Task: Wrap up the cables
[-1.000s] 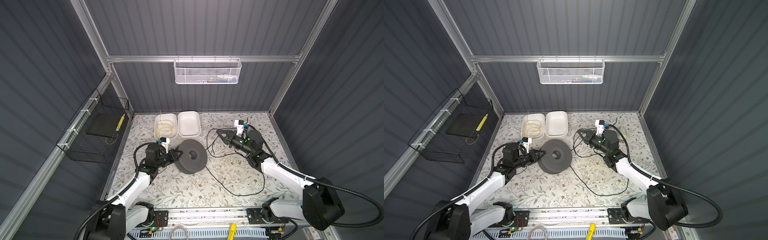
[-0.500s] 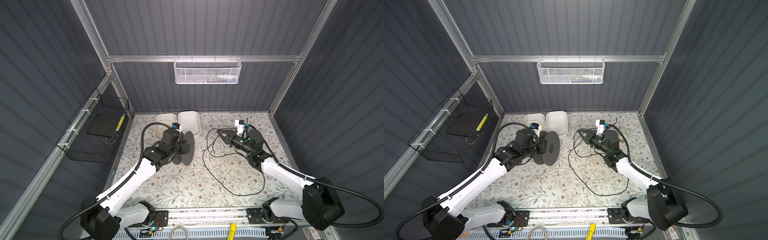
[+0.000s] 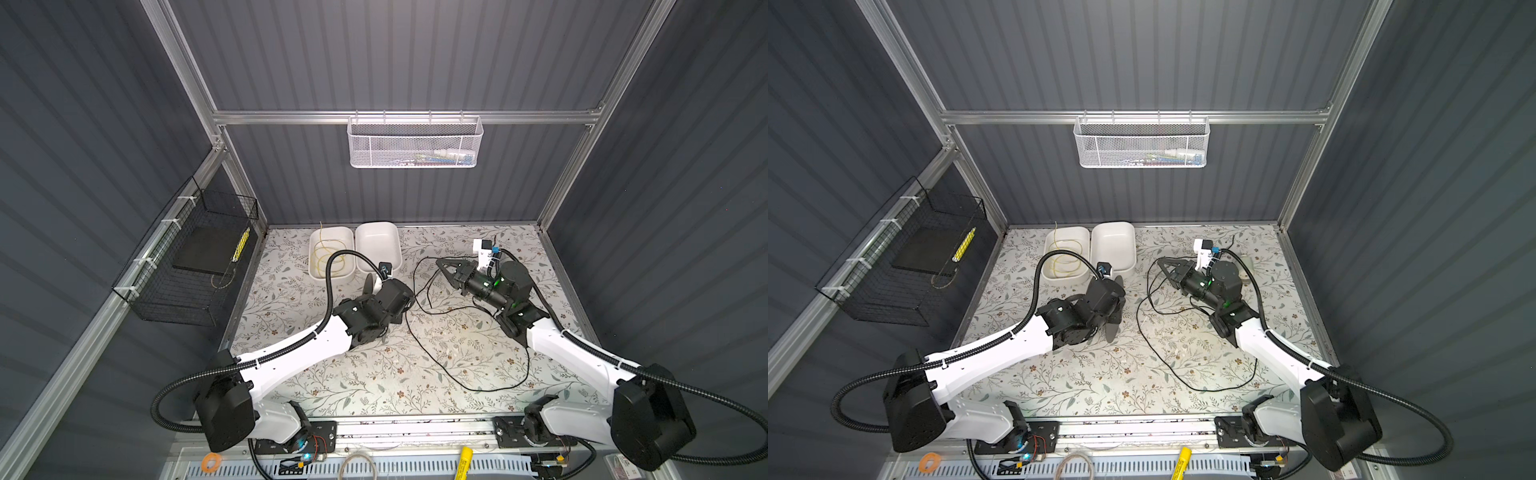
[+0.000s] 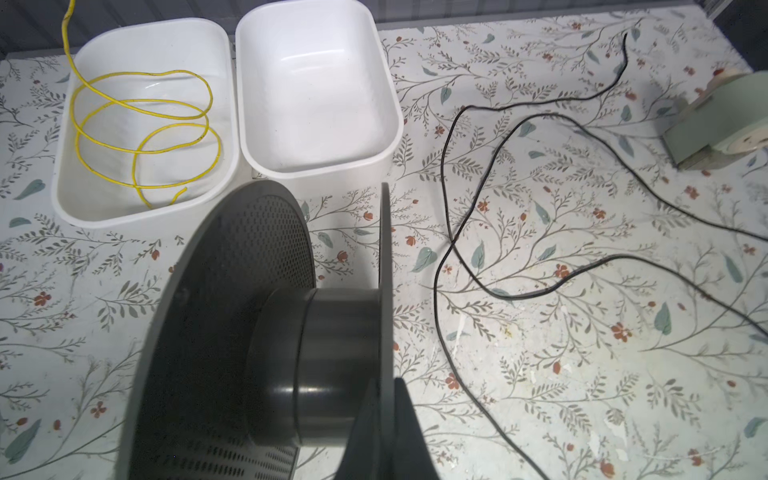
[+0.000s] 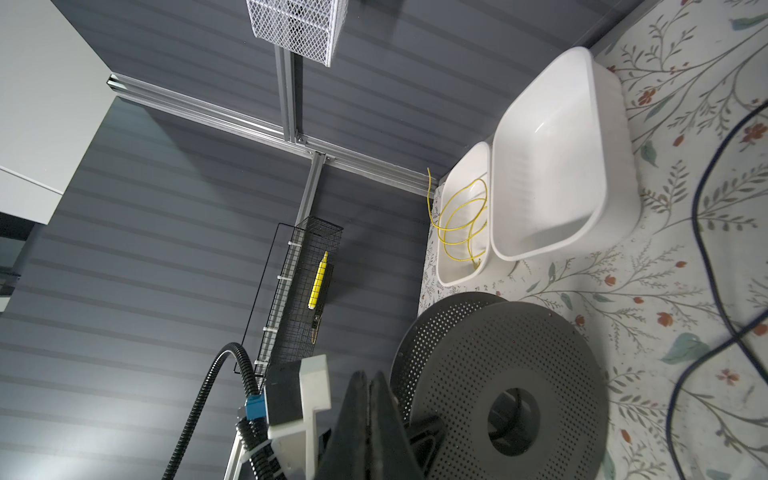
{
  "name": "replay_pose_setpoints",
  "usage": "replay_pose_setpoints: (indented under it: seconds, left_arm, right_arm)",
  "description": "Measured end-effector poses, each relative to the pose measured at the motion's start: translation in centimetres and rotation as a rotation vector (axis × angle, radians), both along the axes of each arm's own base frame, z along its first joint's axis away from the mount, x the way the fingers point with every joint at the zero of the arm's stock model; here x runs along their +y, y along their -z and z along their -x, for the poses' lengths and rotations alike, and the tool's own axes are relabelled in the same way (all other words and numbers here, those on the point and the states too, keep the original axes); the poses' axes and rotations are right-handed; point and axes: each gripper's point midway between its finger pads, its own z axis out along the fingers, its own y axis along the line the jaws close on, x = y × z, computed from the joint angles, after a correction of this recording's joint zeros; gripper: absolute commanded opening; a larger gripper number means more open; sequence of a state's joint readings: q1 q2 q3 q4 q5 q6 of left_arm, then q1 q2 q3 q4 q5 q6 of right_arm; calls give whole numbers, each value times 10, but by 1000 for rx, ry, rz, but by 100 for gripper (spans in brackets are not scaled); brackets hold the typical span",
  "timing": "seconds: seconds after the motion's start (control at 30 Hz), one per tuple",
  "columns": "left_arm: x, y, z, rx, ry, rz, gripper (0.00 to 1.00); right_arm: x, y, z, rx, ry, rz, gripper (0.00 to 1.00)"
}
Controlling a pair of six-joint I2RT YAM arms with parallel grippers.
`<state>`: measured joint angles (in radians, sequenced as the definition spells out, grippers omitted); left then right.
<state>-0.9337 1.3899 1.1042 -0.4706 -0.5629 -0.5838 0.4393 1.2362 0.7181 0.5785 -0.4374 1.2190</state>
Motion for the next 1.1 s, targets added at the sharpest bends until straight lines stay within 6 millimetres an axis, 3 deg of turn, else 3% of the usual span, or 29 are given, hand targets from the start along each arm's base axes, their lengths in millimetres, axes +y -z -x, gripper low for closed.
replay_pose_setpoints:
  seconds: [0.33,0.47,0.8,0.9,1.0,1.1]
  left_arm:
    - [-7,5,-5,0,-22,43,0]
    - [-8,5,-5,-3,-21,47,8]
    - [-10,1,-2,-2,22,33,50]
    - [-12,-14,1,-4,67,25,60]
    - [-10,-46,5,-49,100,56,63]
    - [5,-80,13,-107,108,99,64]
  right_arm:
    - [-1,4,0,8,4,4,0]
    - [-1,4,0,9,4,5,0]
    - [1,11,-3,25,4,12,0]
    - [2,12,-4,27,2,13,0]
    - [8,14,-5,34,-10,17,0]
    - [21,11,-5,33,-37,17,0]
